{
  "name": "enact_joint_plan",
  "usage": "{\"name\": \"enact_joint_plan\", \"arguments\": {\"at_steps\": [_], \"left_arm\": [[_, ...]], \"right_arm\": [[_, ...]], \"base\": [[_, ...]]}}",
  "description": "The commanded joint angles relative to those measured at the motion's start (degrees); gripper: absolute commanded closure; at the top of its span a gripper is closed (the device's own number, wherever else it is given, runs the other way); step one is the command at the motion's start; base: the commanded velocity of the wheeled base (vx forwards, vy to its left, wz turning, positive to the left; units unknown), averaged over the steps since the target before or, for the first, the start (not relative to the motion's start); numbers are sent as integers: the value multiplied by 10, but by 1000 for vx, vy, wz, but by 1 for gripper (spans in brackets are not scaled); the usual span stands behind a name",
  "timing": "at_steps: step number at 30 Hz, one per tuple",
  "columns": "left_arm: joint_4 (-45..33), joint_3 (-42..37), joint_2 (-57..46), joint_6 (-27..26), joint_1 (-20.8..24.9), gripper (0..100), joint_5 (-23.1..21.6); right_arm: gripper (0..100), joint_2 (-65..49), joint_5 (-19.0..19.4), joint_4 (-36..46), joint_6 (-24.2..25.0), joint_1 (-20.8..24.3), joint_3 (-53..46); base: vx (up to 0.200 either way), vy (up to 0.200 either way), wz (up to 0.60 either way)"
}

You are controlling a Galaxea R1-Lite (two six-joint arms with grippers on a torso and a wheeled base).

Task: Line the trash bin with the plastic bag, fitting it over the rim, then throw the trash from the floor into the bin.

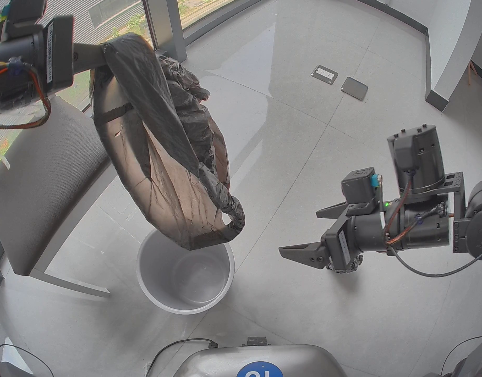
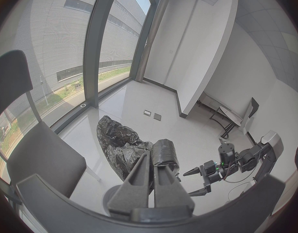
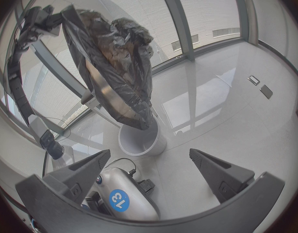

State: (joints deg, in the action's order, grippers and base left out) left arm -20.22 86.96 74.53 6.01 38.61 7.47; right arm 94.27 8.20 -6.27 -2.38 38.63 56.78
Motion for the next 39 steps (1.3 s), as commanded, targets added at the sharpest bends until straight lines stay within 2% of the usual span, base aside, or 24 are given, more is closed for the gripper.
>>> {"name": "enact_joint_plan", "arguments": {"at_steps": [1,11,24,31,39], "left_arm": [[1,15,15,1,9,100,1],[-1,34,17,1,10,100,1],[-4,57,18,22,41,100,1],[-3,58,11,23,49,100,1],[-2,71,5,57,62,100,1]], "right_arm": [[0,41,3,-9,-11,13,8],[0,79,3,-9,-20,18,40],[0,170,2,-22,-16,14,156],[0,199,2,-24,-15,-1,214],[0,219,2,-24,-3,-4,258]], "base": [[0,0,0],[0,0,0],[0,0,0],[0,0,0],[0,0,0]]}}
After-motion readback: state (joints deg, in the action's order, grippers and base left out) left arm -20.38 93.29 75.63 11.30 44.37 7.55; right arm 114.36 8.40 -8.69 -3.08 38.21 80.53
